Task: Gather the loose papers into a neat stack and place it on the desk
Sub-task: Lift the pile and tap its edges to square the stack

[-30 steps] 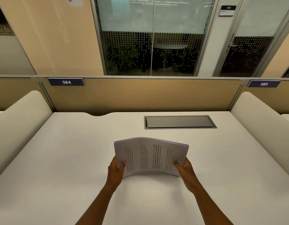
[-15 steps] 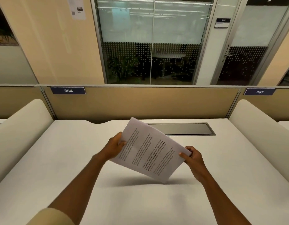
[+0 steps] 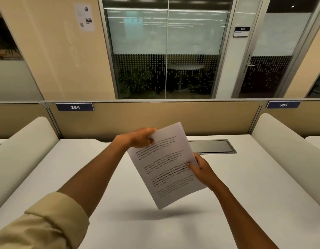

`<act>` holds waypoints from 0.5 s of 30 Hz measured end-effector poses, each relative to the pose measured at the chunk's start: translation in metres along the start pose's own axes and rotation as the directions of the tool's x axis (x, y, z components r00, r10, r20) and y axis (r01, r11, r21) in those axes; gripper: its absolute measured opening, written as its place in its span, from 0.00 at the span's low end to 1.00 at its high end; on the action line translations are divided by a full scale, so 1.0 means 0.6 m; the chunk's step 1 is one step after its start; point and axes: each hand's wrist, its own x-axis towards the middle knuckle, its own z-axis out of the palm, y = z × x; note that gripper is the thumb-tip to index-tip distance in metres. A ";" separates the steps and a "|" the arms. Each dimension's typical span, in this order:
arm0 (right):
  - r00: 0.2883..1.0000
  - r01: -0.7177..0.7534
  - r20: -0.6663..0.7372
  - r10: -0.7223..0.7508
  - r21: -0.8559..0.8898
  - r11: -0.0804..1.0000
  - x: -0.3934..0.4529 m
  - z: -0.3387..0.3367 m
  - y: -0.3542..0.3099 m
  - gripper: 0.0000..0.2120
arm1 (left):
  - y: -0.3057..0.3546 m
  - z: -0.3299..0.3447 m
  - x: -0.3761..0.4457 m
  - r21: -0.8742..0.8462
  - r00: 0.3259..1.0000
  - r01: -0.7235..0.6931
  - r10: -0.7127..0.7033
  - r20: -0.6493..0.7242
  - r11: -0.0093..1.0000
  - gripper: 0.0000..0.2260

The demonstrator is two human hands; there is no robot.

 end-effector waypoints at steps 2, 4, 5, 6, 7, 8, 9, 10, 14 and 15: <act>1.000 -0.006 -0.005 0.006 0.033 0.999 -0.002 0.002 -0.004 0.12 | 0.011 0.003 0.007 0.041 1.000 0.001 -0.001 0.005 0.999 0.11; 1.000 0.001 -0.020 0.000 0.059 0.998 -0.008 0.000 -0.007 0.11 | 0.017 0.005 0.011 0.028 1.000 0.010 -0.010 -0.008 1.000 0.10; 1.000 0.008 -0.027 -0.006 0.072 0.997 -0.012 -0.002 -0.009 0.11 | 0.019 0.005 0.012 0.003 1.000 0.014 -0.014 -0.022 1.000 0.08; 0.999 0.011 -0.036 -0.008 0.087 0.996 -0.016 -0.004 -0.010 0.13 | 0.021 0.006 0.013 -0.028 0.999 0.018 -0.019 -0.044 0.999 0.06; 0.999 0.011 -0.044 -0.006 0.102 0.995 -0.020 -0.006 -0.011 0.15 | 0.021 0.007 0.013 -0.052 0.997 0.022 -0.025 -0.075 0.998 0.04; 0.999 0.006 -0.051 0.000 0.119 0.993 -0.023 -0.008 -0.011 0.16 | 0.022 0.008 0.011 -0.075 0.993 0.020 -0.029 -0.117 0.997 0.03; 0.998 0.001 -0.057 0.008 0.140 0.990 -0.026 -0.010 -0.010 0.15 | 0.021 0.010 0.009 -0.099 0.985 0.022 -0.038 -0.166 0.995 0.05; 0.998 -0.007 -0.065 0.018 0.162 0.987 -0.028 -0.012 -0.008 0.12 | 0.019 0.013 0.005 -0.137 0.974 0.027 -0.057 -0.219 0.990 0.09; 0.992 -0.048 -0.105 0.075 0.244 0.969 -0.037 -0.021 0.000 0.06 | -0.002 0.045 -0.018 -0.424 0.873 0.040 -0.238 -0.426 0.905 0.20; 0.990 -0.059 -0.112 0.091 0.259 0.964 -0.039 -0.021 0.003 0.06 | -0.006 0.060 -0.026 -0.535 0.851 0.029 -0.302 -0.430 0.844 0.21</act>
